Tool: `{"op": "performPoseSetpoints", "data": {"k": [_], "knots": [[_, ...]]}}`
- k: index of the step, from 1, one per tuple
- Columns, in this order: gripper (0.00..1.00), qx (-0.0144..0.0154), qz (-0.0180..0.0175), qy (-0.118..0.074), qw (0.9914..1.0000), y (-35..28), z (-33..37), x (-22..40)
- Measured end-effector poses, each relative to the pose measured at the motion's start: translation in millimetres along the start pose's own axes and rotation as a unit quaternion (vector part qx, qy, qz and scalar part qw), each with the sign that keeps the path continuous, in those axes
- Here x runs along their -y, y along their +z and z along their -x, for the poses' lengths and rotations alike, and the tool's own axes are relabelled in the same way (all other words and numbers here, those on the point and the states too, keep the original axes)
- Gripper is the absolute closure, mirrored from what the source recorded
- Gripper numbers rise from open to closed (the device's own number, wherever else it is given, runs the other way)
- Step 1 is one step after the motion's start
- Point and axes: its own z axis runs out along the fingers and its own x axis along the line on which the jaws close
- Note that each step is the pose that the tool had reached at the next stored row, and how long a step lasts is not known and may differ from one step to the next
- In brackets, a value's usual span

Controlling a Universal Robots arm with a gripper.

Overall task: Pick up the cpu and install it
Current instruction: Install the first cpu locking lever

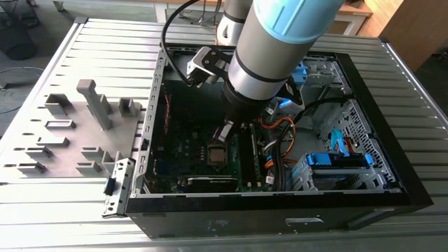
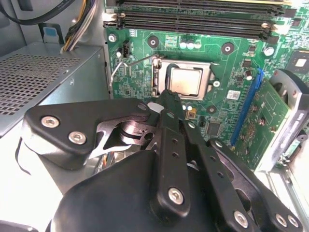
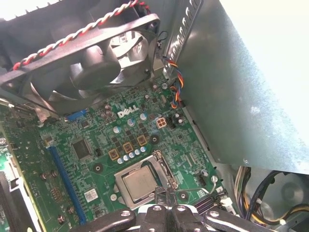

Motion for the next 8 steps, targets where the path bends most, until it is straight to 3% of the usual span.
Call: {"op": "performPoseSetpoints", "data": {"k": [8], "knots": [[0.89,0.0,0.0,0.0,1.0,-1.6,0.6,-0.6]]}}
